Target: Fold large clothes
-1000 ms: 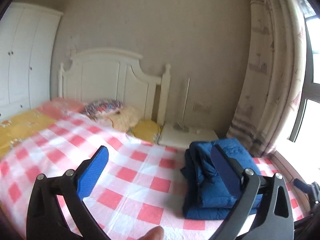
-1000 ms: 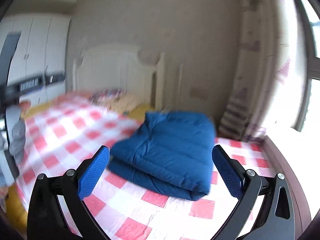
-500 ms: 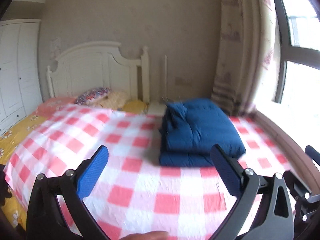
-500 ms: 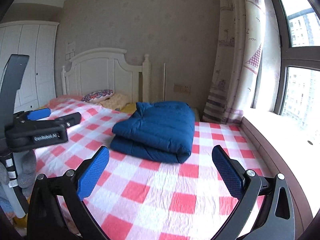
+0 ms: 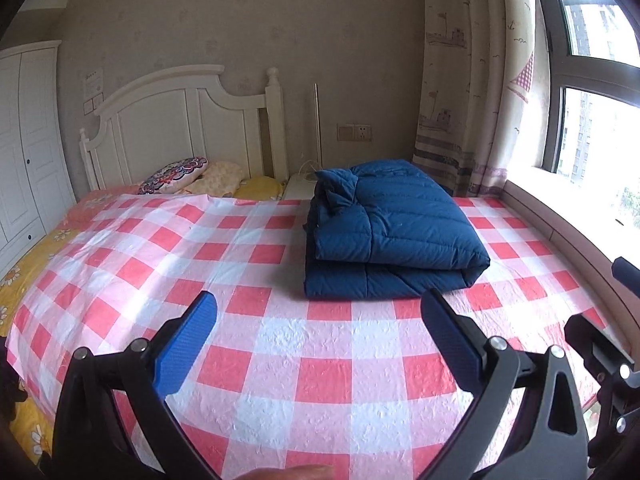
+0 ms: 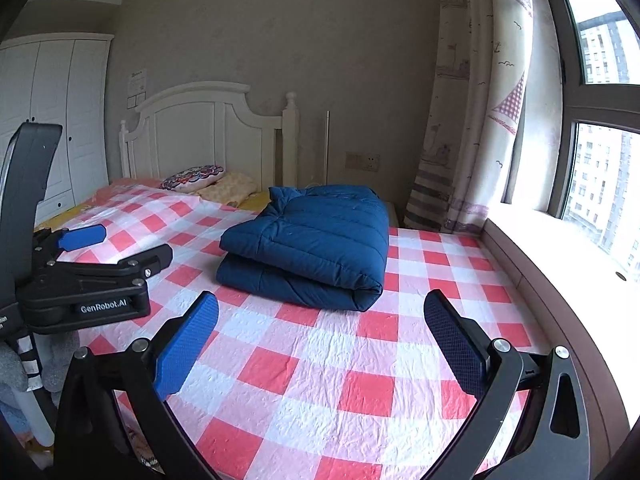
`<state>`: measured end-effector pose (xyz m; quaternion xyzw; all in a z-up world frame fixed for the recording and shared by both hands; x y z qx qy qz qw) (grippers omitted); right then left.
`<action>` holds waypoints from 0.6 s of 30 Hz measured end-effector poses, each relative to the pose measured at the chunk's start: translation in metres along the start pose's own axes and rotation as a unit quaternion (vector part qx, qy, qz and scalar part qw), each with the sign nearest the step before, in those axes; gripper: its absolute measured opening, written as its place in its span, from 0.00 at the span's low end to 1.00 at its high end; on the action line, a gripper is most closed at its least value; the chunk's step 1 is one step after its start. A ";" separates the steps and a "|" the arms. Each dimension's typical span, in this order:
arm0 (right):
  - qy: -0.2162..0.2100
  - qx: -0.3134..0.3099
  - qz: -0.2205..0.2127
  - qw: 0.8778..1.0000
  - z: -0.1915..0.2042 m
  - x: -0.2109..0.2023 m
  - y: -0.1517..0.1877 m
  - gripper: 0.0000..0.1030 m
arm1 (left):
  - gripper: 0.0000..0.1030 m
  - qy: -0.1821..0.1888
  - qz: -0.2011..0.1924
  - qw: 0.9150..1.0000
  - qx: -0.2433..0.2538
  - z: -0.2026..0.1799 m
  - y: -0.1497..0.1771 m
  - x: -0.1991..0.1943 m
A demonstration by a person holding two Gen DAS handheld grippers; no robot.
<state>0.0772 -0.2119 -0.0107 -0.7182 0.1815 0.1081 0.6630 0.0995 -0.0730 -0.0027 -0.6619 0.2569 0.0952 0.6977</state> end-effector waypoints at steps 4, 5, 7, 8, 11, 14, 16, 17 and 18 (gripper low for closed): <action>0.001 0.001 0.001 1.000 -0.001 0.000 0.000 0.96 | 0.98 0.002 0.000 1.000 0.003 0.000 0.001 0.000; 0.000 0.001 0.002 1.000 -0.001 0.001 0.000 0.96 | 0.98 0.002 0.000 1.000 0.003 0.000 0.001 0.000; 0.000 0.001 0.002 1.000 0.000 0.001 0.000 0.96 | 0.98 0.003 0.001 1.000 0.004 0.000 0.001 0.000; 0.000 0.001 0.002 1.000 0.001 0.001 0.000 0.96 | 0.98 0.003 0.000 1.000 0.004 0.000 0.001 0.000; 0.000 0.001 0.002 1.000 0.002 0.001 0.000 0.96 | 0.98 0.003 0.001 1.000 0.004 0.000 0.002 0.000; 0.000 0.002 0.002 1.000 0.002 0.001 0.000 0.96 | 0.98 0.003 0.001 1.000 0.003 -0.001 0.002 0.000; 0.000 0.002 0.003 1.000 0.002 0.001 0.000 0.96 | 0.98 0.003 0.001 1.000 0.003 0.000 0.002 0.000; -0.001 0.002 0.003 1.000 0.002 0.001 0.000 0.96 | 0.98 0.003 0.001 1.000 0.004 0.000 0.001 0.000; -0.001 0.002 0.002 1.000 0.002 0.001 0.000 0.96 | 0.98 0.004 0.001 1.000 0.004 -0.001 0.002 0.000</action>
Point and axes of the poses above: each gripper's, at about its wrist camera, not at the fingertips, and x roughly the way its jaws point, z to its left, y to its underside, the point moved 5 cm from there along x, roughly the way its jaws point, and after that the axes turned 5 degrees about y, right-handed, at the moved point
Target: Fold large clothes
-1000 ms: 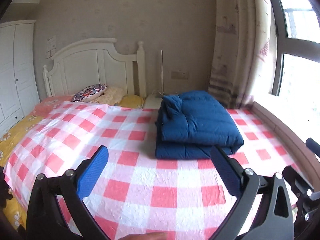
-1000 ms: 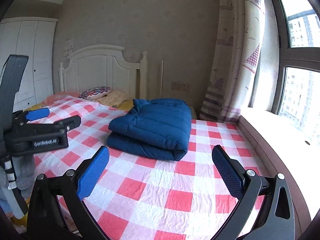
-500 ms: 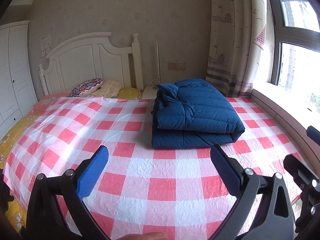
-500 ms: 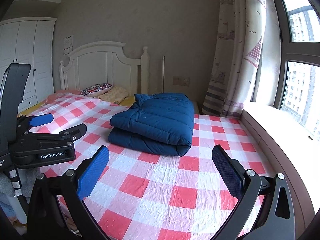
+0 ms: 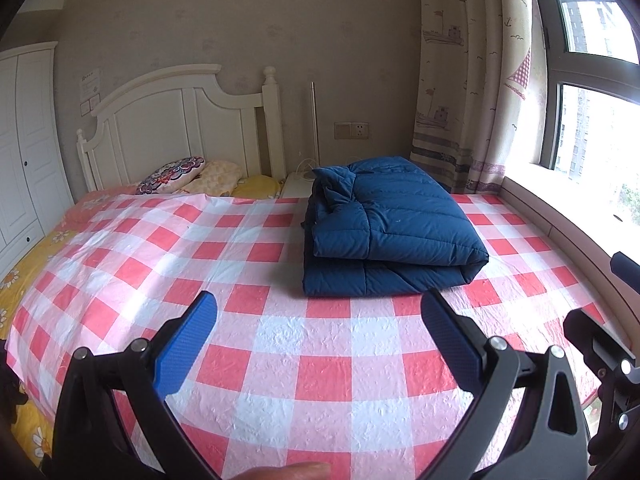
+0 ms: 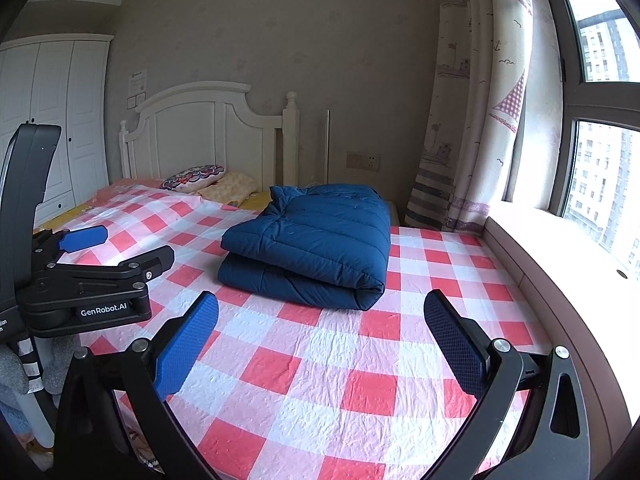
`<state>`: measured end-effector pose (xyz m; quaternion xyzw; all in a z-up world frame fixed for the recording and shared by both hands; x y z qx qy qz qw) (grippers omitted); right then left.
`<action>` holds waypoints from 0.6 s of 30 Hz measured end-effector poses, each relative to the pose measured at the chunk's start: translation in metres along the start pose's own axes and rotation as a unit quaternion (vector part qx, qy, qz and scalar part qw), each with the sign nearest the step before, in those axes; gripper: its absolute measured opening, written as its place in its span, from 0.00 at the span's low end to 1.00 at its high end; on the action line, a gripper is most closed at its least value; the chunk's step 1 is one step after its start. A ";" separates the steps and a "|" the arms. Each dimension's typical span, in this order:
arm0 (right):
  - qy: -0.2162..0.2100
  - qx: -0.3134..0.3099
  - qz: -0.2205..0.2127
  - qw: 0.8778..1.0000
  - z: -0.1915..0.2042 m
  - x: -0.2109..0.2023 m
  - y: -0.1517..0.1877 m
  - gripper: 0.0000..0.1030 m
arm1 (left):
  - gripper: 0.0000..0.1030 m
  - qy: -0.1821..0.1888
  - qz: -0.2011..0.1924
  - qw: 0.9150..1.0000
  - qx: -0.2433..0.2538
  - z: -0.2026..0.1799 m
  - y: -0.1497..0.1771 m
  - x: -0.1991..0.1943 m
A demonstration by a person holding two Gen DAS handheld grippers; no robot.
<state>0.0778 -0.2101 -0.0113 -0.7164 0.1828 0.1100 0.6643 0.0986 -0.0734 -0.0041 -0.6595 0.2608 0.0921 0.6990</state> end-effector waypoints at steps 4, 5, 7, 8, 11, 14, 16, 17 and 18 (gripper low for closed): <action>0.000 0.000 0.000 1.000 0.000 0.000 0.000 0.96 | 0.98 0.001 0.000 1.000 0.003 -0.001 0.000 0.001; 0.000 0.000 0.001 1.000 0.001 0.000 0.000 0.96 | 0.98 0.002 0.000 1.000 0.004 -0.001 0.000 0.001; -0.001 0.000 0.001 1.000 0.001 0.000 0.000 0.96 | 0.98 0.002 0.000 1.000 0.003 -0.001 0.000 0.001; -0.001 0.001 0.001 1.000 0.002 0.000 0.000 0.96 | 0.98 0.002 0.000 1.000 0.003 -0.001 0.000 0.001; -0.002 0.002 0.001 1.000 0.003 -0.001 0.000 0.96 | 0.98 0.001 0.000 1.000 0.003 -0.001 0.000 0.001; -0.002 0.002 0.001 1.000 0.004 -0.001 0.000 0.96 | 0.98 0.002 0.000 1.000 0.003 -0.001 0.001 0.001; -0.002 0.002 0.001 1.000 0.005 -0.001 0.000 0.96 | 0.98 0.002 0.000 1.000 0.003 -0.001 0.000 0.001; -0.002 0.003 0.001 1.000 0.004 -0.001 0.000 0.96 | 0.98 0.001 0.000 1.000 0.003 -0.001 0.001 0.001; -0.003 0.003 0.001 1.000 0.005 -0.001 0.000 0.96 | 0.98 0.001 0.001 1.000 0.004 -0.001 0.001 0.001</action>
Point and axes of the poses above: each gripper's, at about its wrist camera, not at the fingertips, and x roughly the way its jaws point, z to its left, y to its underside, the point moved 5 cm from there along x, roughly the way its jaws point, and after that the axes turned 5 degrees about y, right-handed, at the moved point
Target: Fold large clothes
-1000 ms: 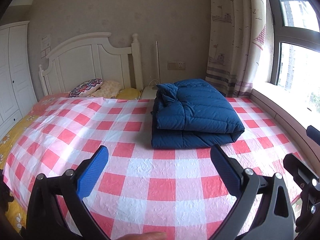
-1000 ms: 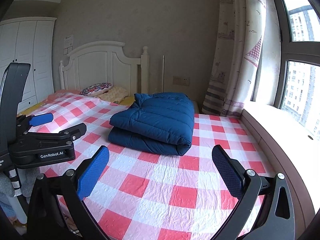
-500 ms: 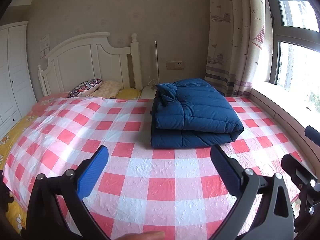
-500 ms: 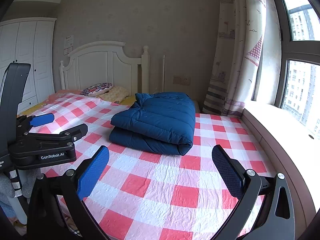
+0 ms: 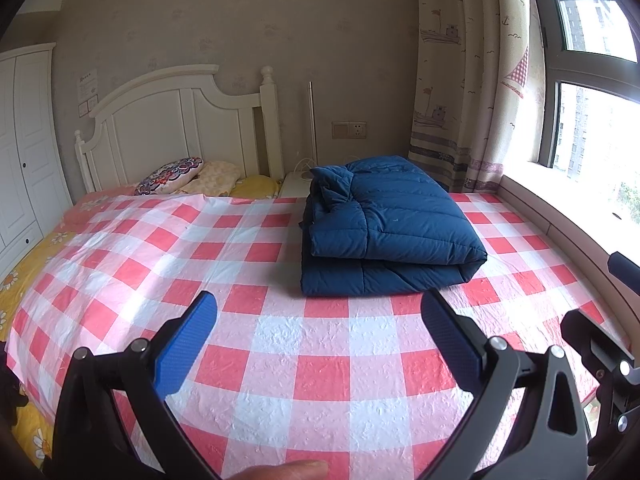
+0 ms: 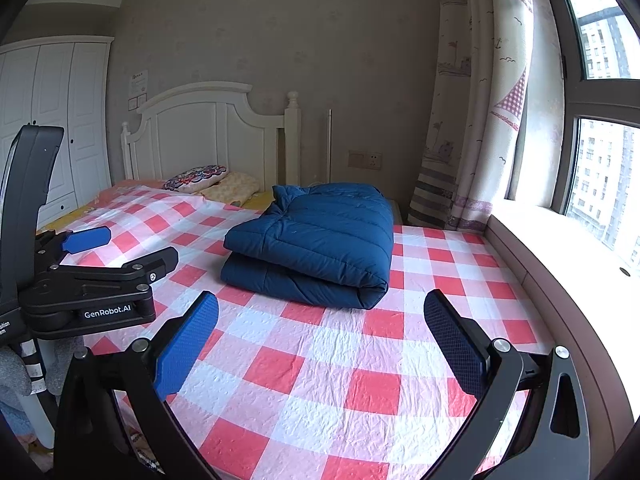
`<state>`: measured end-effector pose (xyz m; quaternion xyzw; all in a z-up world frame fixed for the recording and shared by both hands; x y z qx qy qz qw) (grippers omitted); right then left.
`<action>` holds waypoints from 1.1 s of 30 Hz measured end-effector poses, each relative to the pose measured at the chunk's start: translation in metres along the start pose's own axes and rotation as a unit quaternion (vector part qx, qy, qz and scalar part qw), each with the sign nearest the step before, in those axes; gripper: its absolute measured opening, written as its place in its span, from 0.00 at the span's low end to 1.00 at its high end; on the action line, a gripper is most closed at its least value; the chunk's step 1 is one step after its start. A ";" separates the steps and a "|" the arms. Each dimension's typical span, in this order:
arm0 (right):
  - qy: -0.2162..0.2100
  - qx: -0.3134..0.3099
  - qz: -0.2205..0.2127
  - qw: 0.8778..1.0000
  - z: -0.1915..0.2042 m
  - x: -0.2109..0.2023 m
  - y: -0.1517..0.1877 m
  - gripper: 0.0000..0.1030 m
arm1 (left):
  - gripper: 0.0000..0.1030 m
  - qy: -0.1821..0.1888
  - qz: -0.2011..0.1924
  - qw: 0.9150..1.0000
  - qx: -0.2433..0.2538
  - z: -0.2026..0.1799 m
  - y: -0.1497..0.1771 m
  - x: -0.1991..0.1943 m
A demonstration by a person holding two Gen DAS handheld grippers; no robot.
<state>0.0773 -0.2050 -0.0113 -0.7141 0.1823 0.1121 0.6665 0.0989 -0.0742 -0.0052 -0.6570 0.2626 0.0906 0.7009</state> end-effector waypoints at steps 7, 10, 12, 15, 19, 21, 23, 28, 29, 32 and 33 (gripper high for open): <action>-0.002 0.000 0.001 1.000 0.003 0.000 0.001 0.96 | 0.98 0.000 0.001 1.000 0.001 0.000 0.001 0.000; -0.003 0.002 0.001 1.000 0.004 0.000 0.002 0.96 | 0.98 0.000 0.001 1.000 0.000 0.000 0.001 0.000; -0.004 0.002 0.002 1.000 0.003 0.000 0.002 0.96 | 0.98 0.000 0.001 1.000 0.000 0.000 0.001 0.000; -0.004 0.002 0.002 1.000 0.003 0.000 0.002 0.96 | 0.98 0.000 0.001 1.000 0.001 0.000 0.002 0.000; -0.004 0.002 0.002 1.000 0.004 0.001 0.002 0.96 | 0.98 0.000 0.001 1.000 0.001 0.000 0.002 0.000; -0.004 0.003 0.002 1.000 0.004 0.001 0.003 0.96 | 0.98 0.000 0.000 1.000 0.001 0.000 0.002 0.000; -0.004 0.003 0.002 1.000 0.004 0.001 0.003 0.96 | 0.98 0.000 0.000 1.000 0.001 -0.001 0.002 0.000; -0.006 0.002 0.005 1.000 0.006 0.002 0.005 0.96 | 0.98 -0.001 0.000 1.000 -0.001 0.003 0.003 0.000; -0.007 0.002 0.006 1.000 0.007 0.002 0.006 0.96 | 0.98 -0.001 0.000 1.000 0.000 0.004 0.004 0.001; -0.009 0.002 0.011 1.000 0.009 0.007 0.009 0.96 | 0.98 -0.001 -0.001 1.000 0.001 0.004 0.004 0.001; -0.010 0.002 0.013 1.000 0.009 0.009 0.010 0.96 | 0.98 -0.001 -0.001 1.000 0.002 0.004 0.004 0.002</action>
Point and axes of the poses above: each gripper's, at about its wrist camera, not at the fingertips, and x roughly the way its jaws point, z to its left, y to its underside, the point moved 5 cm from there along x, roughly the way its jaws point, and after that the axes turned 5 degrees about y, right-handed, at the moved point
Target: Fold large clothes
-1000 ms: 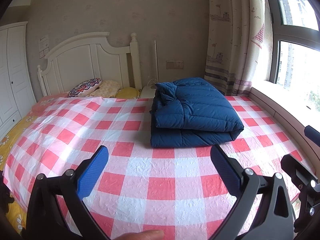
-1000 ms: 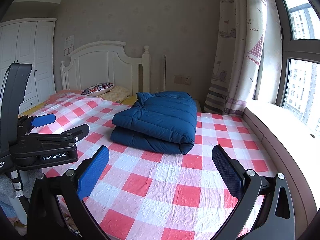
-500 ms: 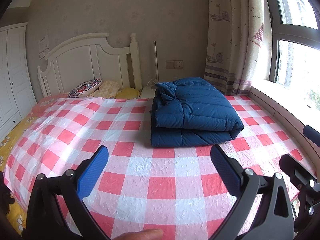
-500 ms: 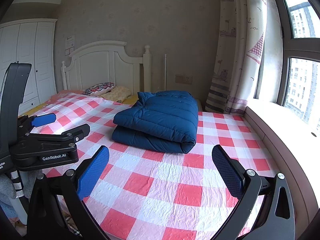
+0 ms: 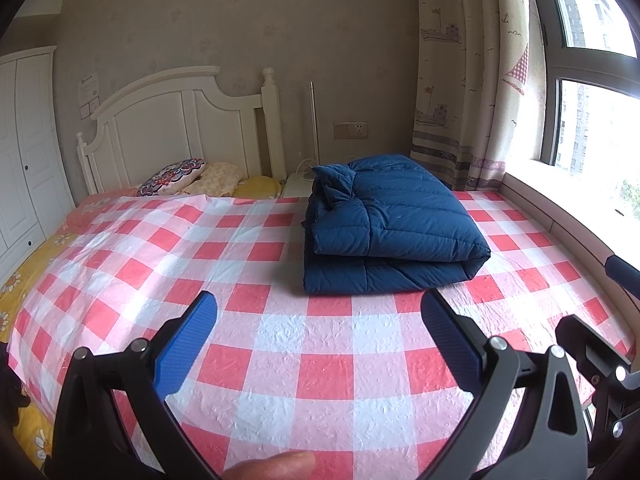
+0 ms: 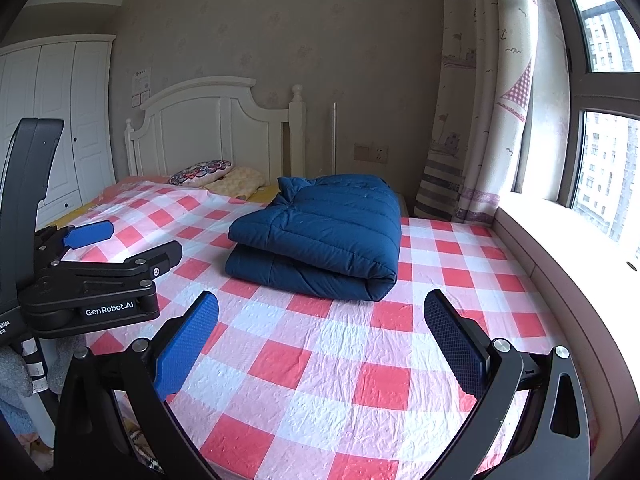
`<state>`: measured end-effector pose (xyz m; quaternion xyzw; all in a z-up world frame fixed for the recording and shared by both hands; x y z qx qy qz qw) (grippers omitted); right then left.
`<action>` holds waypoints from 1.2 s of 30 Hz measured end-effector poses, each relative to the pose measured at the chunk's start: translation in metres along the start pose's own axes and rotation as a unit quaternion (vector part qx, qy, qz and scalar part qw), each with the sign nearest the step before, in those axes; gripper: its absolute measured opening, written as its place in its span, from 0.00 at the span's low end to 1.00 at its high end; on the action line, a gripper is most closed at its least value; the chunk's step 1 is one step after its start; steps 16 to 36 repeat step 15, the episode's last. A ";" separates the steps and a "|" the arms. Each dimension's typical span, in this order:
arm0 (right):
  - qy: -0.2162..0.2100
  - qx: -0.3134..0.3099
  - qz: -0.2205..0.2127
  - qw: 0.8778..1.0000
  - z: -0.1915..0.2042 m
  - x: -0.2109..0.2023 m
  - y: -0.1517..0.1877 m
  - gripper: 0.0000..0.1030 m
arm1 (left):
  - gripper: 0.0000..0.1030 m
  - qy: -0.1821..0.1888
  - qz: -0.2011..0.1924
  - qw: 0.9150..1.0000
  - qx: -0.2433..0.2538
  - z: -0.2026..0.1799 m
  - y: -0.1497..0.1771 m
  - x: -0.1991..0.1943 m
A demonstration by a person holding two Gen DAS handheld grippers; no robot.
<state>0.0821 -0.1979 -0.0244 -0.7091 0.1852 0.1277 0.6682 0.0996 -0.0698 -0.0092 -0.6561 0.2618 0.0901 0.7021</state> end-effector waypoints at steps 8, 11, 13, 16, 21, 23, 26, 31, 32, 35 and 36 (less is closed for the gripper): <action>-0.009 0.009 0.037 0.999 0.003 0.036 0.010 0.96 | 0.98 0.019 0.003 1.000 0.005 0.002 0.002 0.029; -0.013 0.018 0.060 0.998 -0.002 0.057 0.014 0.96 | 0.98 0.041 0.044 0.998 0.009 0.005 0.005 0.055; -0.009 0.026 0.074 0.997 -0.012 0.071 0.016 0.96 | 0.98 0.053 0.086 0.995 0.001 0.016 0.012 0.078; 0.005 0.030 0.081 0.996 -0.031 0.082 0.012 0.96 | 0.98 0.037 0.097 0.995 -0.013 0.036 0.015 0.096; 0.005 0.030 0.081 0.996 -0.031 0.082 0.012 0.96 | 0.98 0.037 0.097 0.995 -0.013 0.036 0.015 0.096; 0.005 0.030 0.081 0.996 -0.031 0.082 0.012 0.96 | 0.98 0.037 0.097 0.995 -0.013 0.036 0.015 0.096; 0.005 0.030 0.081 0.996 -0.031 0.082 0.012 0.96 | 0.98 0.037 0.097 0.995 -0.013 0.036 0.015 0.096; 0.005 0.030 0.081 0.996 -0.031 0.082 0.012 0.96 | 0.98 0.037 0.097 0.995 -0.013 0.036 0.015 0.096; 0.005 0.030 0.081 0.996 -0.031 0.082 0.012 0.96 | 0.98 0.037 0.097 0.995 -0.013 0.036 0.015 0.096; 0.005 0.030 0.081 0.996 -0.031 0.082 0.012 0.96 | 0.98 0.037 0.097 0.995 -0.013 0.036 0.015 0.096; 0.005 0.030 0.081 0.996 -0.031 0.082 0.012 0.96 | 0.98 0.037 0.097 0.995 -0.013 0.036 0.015 0.096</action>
Point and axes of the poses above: each gripper's, at about its wrist camera, not at the fingertips, and x roughly the way its jaws point, z to its left, y to its underside, the point moved 5 cm from there along x, roughly the way its jaws point, and after that the axes turned 5 degrees about y, right-handed, at the moved point
